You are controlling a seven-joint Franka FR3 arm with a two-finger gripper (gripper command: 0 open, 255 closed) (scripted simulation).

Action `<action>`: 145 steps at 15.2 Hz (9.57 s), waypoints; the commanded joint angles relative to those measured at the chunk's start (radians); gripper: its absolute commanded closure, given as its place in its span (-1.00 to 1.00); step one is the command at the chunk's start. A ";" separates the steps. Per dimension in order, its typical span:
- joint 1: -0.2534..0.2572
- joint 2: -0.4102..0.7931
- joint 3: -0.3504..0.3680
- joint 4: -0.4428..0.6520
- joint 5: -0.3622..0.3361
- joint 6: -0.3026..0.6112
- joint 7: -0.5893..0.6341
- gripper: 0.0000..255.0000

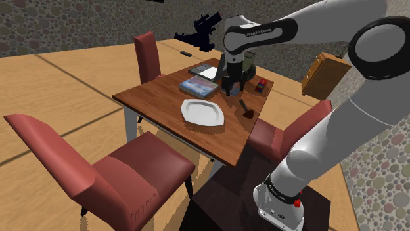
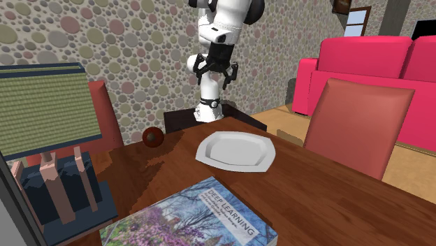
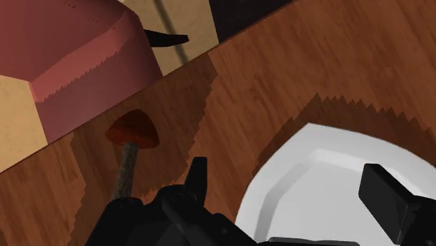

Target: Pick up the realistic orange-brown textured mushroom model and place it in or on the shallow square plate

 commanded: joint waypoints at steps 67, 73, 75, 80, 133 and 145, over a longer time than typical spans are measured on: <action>-0.211 0.400 -0.171 0.018 -0.239 0.633 0.009 1.00; -0.211 0.400 -0.171 0.018 -0.239 0.633 0.009 1.00; -0.210 0.391 -0.171 0.020 -0.237 0.622 0.004 1.00; -0.207 0.346 -0.169 0.034 -0.229 0.566 -0.019 1.00; 0.095 0.529 0.063 0.351 -0.143 0.256 0.387 1.00; 0.095 0.535 0.063 0.351 -0.143 0.262 0.390 -1.00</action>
